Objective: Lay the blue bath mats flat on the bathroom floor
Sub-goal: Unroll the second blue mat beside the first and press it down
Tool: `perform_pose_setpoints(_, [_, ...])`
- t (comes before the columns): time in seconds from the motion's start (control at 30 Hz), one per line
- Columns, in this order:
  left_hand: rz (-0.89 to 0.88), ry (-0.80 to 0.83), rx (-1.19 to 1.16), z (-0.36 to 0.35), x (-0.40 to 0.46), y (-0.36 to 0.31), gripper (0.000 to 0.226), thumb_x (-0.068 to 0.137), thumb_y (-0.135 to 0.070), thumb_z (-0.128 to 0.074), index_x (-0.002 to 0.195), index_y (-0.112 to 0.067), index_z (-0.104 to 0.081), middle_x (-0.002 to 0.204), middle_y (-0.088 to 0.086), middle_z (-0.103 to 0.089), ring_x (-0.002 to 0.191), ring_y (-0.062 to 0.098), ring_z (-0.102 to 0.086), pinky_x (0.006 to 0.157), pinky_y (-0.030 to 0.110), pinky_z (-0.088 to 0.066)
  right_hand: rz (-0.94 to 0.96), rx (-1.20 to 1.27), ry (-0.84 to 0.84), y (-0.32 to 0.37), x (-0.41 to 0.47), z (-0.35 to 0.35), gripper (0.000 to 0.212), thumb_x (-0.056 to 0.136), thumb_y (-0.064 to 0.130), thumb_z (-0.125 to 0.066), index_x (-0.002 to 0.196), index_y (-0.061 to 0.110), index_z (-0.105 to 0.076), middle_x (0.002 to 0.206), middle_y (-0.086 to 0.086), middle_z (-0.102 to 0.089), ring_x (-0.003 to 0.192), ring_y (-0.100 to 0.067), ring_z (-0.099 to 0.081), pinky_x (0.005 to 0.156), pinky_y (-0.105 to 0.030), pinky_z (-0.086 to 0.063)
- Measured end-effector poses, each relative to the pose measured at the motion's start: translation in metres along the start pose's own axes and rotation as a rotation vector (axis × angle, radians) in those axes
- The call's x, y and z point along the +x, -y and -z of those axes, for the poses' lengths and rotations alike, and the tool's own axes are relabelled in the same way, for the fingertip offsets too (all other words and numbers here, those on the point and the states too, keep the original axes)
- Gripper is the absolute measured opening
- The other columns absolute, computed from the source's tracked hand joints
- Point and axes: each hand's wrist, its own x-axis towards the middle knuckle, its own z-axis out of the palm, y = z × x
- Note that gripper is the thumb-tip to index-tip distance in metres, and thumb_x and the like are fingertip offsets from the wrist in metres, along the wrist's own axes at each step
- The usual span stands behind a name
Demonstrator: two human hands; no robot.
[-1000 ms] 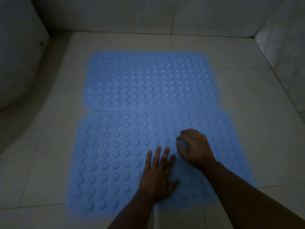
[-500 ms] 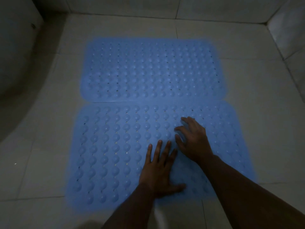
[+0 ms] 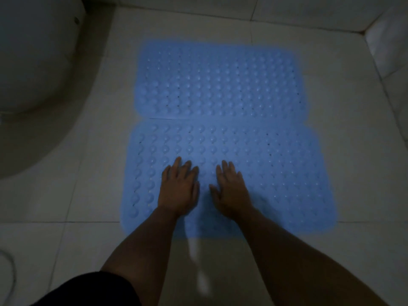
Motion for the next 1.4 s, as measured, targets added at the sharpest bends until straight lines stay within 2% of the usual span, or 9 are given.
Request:
perform_pose_setpoints(0.17, [0.019, -0.066, 0.029, -0.007, -0.005, 0.016, 0.052, 0.097, -0.04, -0.047, 0.142, -0.016, -0.057, 0.153, 0.01, -0.05, 0.15, 0.038, -0.032, 0.115, 0.054, -0.032, -0.055, -0.126, -0.056, 0.024, -0.013, -0.036, 0.089, 0.096, 0.067, -0.033, 0.158, 0.005, -0.018, 0.168, -0.015, -0.009, 0.156, -0.031, 0.001, 0.123, -0.057, -0.01])
perform_pose_setpoints(0.37, [-0.014, -0.142, 0.041, -0.013, -0.007, 0.027, 0.052, 0.099, -0.04, -0.049, 0.147, -0.02, -0.053, 0.162, 0.012, -0.036, 0.154, 0.039, -0.022, 0.119, 0.063, -0.021, -0.058, -0.133, -0.106, 0.023, -0.011, -0.046, 0.09, 0.096, 0.067, -0.032, 0.159, 0.005, -0.015, 0.168, -0.015, -0.007, 0.156, -0.031, 0.0, 0.123, -0.058, -0.009])
perform_pose_setpoints(0.57, [-0.019, -0.119, 0.052, -0.009, -0.007, 0.028, 0.052, 0.1, -0.041, -0.047, 0.147, -0.018, -0.053, 0.163, 0.013, -0.036, 0.154, 0.039, -0.02, 0.119, 0.064, -0.021, -0.074, -0.135, -0.036, 0.025, -0.01, -0.042, 0.09, 0.097, 0.068, -0.026, 0.16, 0.006, -0.006, 0.168, -0.014, 0.0, 0.156, -0.03, 0.005, 0.124, -0.056, -0.004])
perform_pose_setpoints(0.63, [-0.024, -0.095, 0.043, -0.003, -0.007, 0.025, 0.053, 0.101, -0.042, -0.044, 0.147, -0.017, -0.053, 0.162, 0.013, -0.036, 0.154, 0.039, -0.021, 0.118, 0.064, -0.022, -0.103, -0.13, 0.011, 0.026, -0.007, -0.037, 0.087, 0.096, 0.066, -0.023, 0.16, 0.007, -0.011, 0.168, -0.013, -0.004, 0.156, -0.03, -0.001, 0.123, -0.056, -0.009])
perform_pose_setpoints(0.73, [-0.05, -0.081, 0.034, 0.005, -0.01, 0.02, 0.054, 0.101, -0.042, -0.039, 0.146, -0.016, -0.054, 0.161, 0.013, -0.039, 0.153, 0.04, -0.024, 0.118, 0.063, -0.023, -0.135, -0.141, 0.059, 0.03, 0.008, -0.011, 0.075, 0.096, 0.057, -0.022, 0.154, 0.011, -0.034, 0.165, -0.01, -0.025, 0.152, -0.028, -0.024, 0.113, -0.054, -0.029])
perform_pose_setpoints(0.9, [-0.103, -0.02, -0.011, -0.006, -0.012, -0.014, 0.056, 0.1, -0.043, -0.044, 0.149, -0.017, -0.05, 0.163, 0.013, -0.035, 0.153, 0.04, -0.022, 0.118, 0.063, -0.025, -0.077, -0.104, 0.009, 0.004, 0.036, 0.036, 0.039, 0.096, 0.04, -0.045, 0.121, 0.019, -0.066, 0.145, -0.006, -0.054, 0.13, -0.032, -0.049, 0.1, -0.046, -0.041])
perform_pose_setpoints(1.13, [-0.155, 0.084, 0.017, -0.039, -0.029, -0.046, 0.081, 0.099, -0.066, -0.036, 0.163, -0.019, -0.018, 0.171, 0.01, -0.007, 0.157, 0.038, -0.001, 0.122, 0.065, -0.01, -0.058, 0.021, -0.21, -0.04, 0.036, 0.043, 0.035, 0.086, 0.036, -0.052, 0.11, 0.019, -0.072, 0.131, -0.008, -0.063, 0.122, -0.032, -0.056, 0.093, -0.048, -0.049])
perform_pose_setpoints(1.23, [-0.157, 0.062, 0.006, -0.039, -0.031, -0.046, 0.084, 0.098, -0.069, -0.036, 0.163, -0.02, -0.015, 0.171, 0.009, -0.005, 0.157, 0.036, 0.001, 0.122, 0.064, -0.011, 0.014, 0.036, -0.33, -0.047, 0.039, 0.027, 0.026, 0.085, 0.03, -0.06, 0.104, 0.019, -0.073, 0.131, -0.011, -0.062, 0.122, -0.033, -0.056, 0.088, -0.044, -0.051])
perform_pose_setpoints(1.4, [-0.148, 0.097, -0.003, -0.039, -0.03, -0.046, 0.083, 0.098, -0.069, -0.035, 0.163, -0.02, -0.016, 0.171, 0.009, -0.004, 0.157, 0.036, 0.002, 0.122, 0.064, -0.012, 0.084, 0.076, -0.339, -0.043, 0.048, 0.015, 0.026, 0.085, 0.029, -0.062, 0.108, 0.02, -0.071, 0.141, -0.016, -0.055, 0.129, -0.039, -0.051, 0.099, -0.051, -0.048])
